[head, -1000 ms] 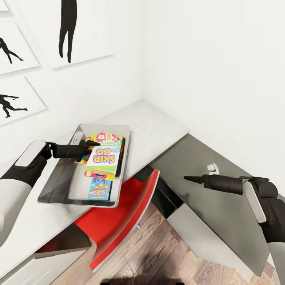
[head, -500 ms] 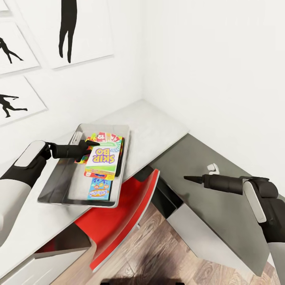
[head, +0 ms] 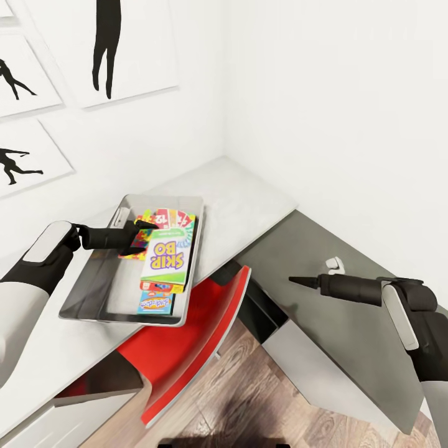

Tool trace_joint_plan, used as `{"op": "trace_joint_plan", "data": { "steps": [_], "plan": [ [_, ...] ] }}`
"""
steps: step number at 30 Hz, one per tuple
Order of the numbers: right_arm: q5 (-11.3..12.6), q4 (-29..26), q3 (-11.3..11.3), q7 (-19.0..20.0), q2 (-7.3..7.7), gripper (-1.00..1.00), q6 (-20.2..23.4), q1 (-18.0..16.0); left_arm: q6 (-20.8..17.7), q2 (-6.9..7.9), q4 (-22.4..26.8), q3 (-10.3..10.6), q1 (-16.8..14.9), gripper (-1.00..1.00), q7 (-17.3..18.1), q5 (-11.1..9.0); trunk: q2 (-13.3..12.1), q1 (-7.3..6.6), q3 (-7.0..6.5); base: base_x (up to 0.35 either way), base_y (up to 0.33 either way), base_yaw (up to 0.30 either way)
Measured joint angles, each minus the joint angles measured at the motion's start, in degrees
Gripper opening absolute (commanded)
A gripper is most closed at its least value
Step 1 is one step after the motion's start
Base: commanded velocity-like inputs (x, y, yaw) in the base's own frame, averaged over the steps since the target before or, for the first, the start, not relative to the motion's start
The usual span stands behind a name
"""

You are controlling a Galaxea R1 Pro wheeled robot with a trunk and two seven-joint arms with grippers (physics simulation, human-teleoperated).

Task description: Put all the toys in the child's room - the three board games (two on the bed and one on the table), the two jigsaw puzzles on the table, and the tennis ball on the table - inside the toy box on the table in the child's room.

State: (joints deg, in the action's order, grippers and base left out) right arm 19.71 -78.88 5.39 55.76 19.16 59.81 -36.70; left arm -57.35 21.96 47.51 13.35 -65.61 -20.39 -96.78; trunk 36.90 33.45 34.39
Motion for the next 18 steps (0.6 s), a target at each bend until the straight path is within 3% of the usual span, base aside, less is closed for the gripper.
{"op": "trace_joint_plan", "data": {
  "steps": [18],
  "plan": [
    [0.0, -0.02, -0.06, 0.07, 0.0, 1.0, 0.0, 0.0, 0.0, 0.19, 0.02, -0.07, 0.0, 1.0, 0.2, -0.01, 0.0, 0.0, 0.0, 0.0, 0.0, 0.0]
  ]
}}
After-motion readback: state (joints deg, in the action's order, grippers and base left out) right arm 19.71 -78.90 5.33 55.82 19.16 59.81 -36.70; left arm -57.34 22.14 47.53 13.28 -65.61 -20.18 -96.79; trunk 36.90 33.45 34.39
